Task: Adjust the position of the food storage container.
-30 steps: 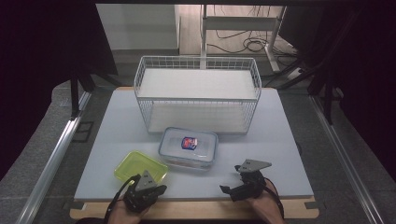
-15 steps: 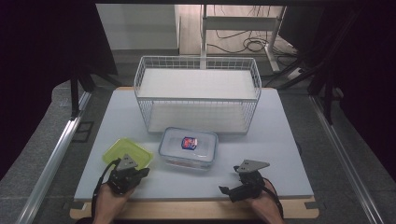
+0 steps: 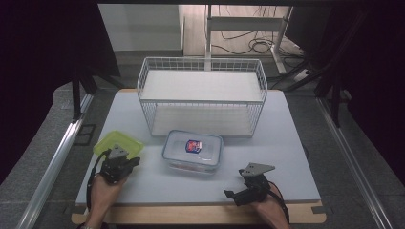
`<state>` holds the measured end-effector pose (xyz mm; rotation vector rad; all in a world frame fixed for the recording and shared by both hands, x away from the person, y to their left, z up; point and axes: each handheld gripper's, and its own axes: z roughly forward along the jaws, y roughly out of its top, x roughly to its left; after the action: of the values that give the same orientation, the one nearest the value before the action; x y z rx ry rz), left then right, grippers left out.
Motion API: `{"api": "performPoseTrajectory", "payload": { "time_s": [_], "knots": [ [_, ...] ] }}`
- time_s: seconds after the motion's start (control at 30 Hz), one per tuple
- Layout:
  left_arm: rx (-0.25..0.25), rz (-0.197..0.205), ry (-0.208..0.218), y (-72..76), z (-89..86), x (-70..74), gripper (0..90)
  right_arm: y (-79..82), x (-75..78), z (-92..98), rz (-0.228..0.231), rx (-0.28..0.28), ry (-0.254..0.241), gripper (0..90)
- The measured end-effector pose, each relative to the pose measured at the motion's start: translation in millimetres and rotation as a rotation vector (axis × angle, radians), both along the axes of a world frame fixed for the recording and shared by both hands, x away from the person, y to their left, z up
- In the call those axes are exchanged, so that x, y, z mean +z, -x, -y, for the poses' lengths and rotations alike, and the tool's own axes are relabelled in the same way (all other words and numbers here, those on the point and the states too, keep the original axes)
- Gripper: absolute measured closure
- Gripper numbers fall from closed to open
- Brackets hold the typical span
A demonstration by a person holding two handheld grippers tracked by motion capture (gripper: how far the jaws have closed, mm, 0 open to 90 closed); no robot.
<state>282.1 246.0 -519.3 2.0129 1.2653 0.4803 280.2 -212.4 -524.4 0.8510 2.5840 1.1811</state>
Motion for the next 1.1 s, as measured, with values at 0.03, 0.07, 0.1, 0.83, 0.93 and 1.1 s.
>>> {"api": "performPoseTrajectory", "payload": {
  "time_s": [0.03, 0.07, 0.1, 0.83, 0.93, 1.1],
  "knots": [
    [0.024, 0.004, -0.007, -4.0, -4.6, -0.2, 90.0, -0.7, 0.0, 0.3, 0.000, -0.003, -0.001, 4.0],
    [0.030, 0.007, -0.007, -4.5, -5.2, 0.0, 90.0, -0.9, 0.1, 0.3, -0.002, -0.006, -0.002, 4.1],
    [0.032, 0.016, -0.007, -3.9, -4.6, 1.0, 90.0, -1.0, 0.4, 0.4, -0.004, -0.011, -0.004, 4.2],
    [-0.066, 0.042, -0.105, -55.0, 74.2, 0.6, 89.9, -55.4, 32.3, -10.5, -0.001, -0.181, 0.012, 85.1],
    [-0.086, 0.033, -0.086, -57.4, 78.6, -1.5, 90.0, -65.3, 30.5, -15.6, -0.007, -0.190, 0.012, 85.0],
    [-0.087, 0.019, -0.038, -54.9, 82.3, -0.5, 90.0, -78.7, 26.3, -28.8, -0.008, -0.191, 0.030, 83.3]
  ]
}}
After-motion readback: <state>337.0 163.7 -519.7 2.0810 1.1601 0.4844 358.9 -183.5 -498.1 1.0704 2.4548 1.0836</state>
